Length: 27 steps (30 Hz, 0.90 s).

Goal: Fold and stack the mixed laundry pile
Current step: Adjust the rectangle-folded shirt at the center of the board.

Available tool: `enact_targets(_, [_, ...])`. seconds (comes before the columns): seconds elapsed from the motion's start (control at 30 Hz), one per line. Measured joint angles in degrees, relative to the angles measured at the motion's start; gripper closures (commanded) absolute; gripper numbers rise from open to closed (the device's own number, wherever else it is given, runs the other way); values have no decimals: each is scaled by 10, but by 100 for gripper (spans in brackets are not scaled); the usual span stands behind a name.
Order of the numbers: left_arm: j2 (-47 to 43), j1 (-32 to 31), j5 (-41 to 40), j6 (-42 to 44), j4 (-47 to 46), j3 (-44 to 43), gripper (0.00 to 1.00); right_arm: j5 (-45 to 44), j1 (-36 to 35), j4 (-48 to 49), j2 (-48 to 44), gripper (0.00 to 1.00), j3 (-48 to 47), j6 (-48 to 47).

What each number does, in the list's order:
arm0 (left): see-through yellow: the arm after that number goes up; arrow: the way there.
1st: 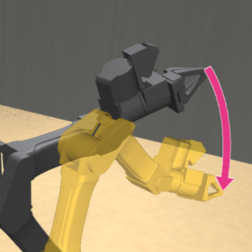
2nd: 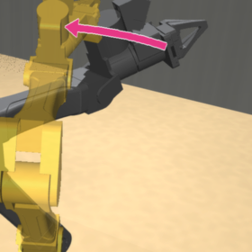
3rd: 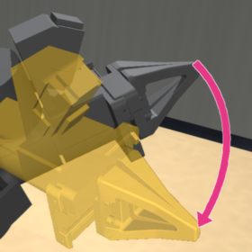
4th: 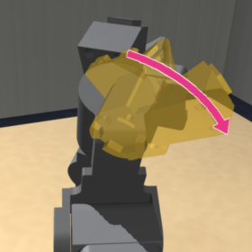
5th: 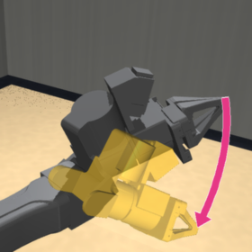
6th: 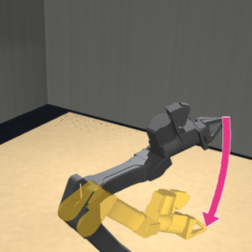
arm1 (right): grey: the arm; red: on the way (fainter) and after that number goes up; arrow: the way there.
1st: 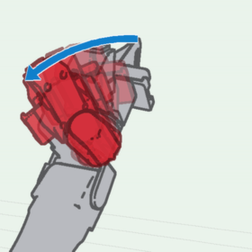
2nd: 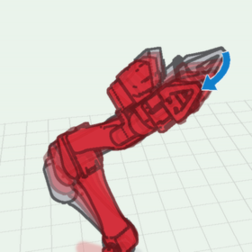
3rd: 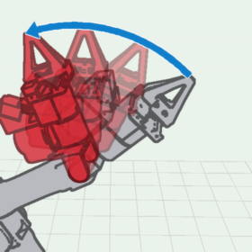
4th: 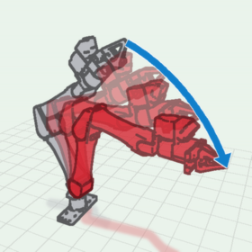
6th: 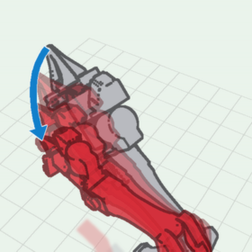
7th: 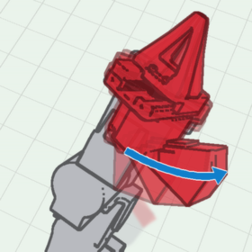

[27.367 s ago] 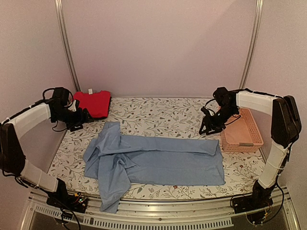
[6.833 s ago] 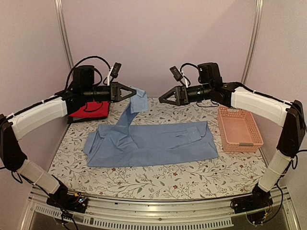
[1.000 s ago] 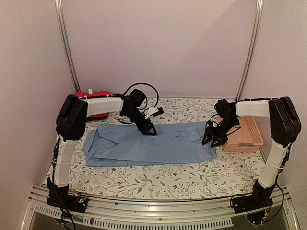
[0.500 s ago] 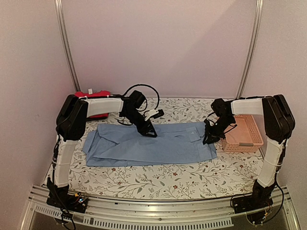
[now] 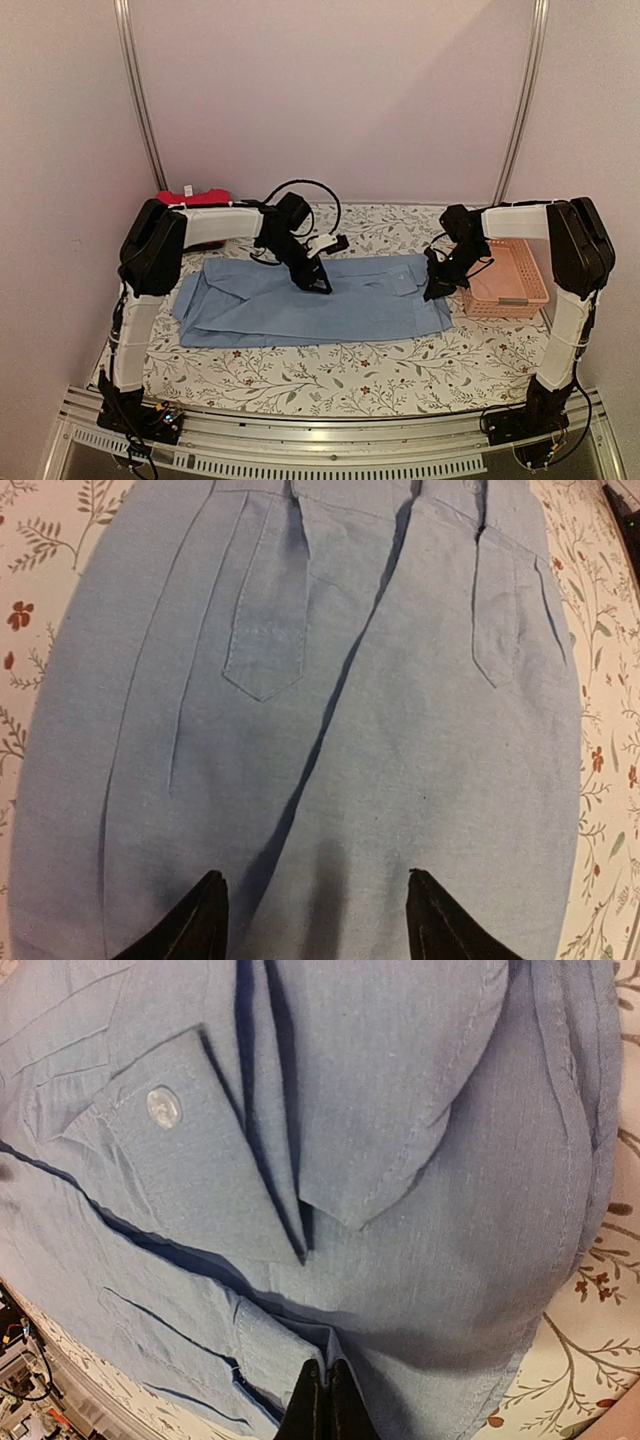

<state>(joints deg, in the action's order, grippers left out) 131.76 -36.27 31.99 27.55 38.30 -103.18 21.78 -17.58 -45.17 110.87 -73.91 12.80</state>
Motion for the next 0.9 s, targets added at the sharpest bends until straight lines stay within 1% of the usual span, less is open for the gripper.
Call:
enact_targets(0.33, [12, -12, -35, 2, -7, -3, 33, 3, 0, -1, 0, 100, -8, -3])
enact_targets(0.37, [15, -15, -37, 3, -7, -4, 34, 4, 0, -1, 0, 100, -8, -3])
enact_targets(0.47, [26, -21, -40, 7, -7, -6, 58, 7, 0, -2, 0, 100, -8, -4])
enact_targets(0.53, [32, -25, -39, 5, -8, -8, 71, 8, 0, -2, 0, 100, -8, -5])
enact_targets(0.57, [33, -26, -40, 9, -8, -10, 76, 8, 0, -2, 0, 100, -8, -5])
enact_targets(0.6, [33, -26, -39, 7, -8, -10, 78, 9, 0, -3, 0, 100, -8, -5])
enact_targets(0.63, [33, -26, -39, 8, -8, -11, 77, 9, 0, -3, 0, 100, -9, -5])
enact_targets(0.73, [33, -23, -42, 5, -9, -11, 68, 9, -1, -7, 0, 100, -17, -6])
enact_targets(0.8, [31, -20, -43, 3, -11, -9, 66, 9, -1, -9, 0, 100, -24, -7])
enact_targets(0.83, [28, -17, -43, 3, -12, -5, 67, 9, -2, -9, 0, 100, -27, -7])
enact_targets(0.9, [18, -11, -41, 2, -15, 6, 77, 10, -2, -10, -2, 100, -32, -9])
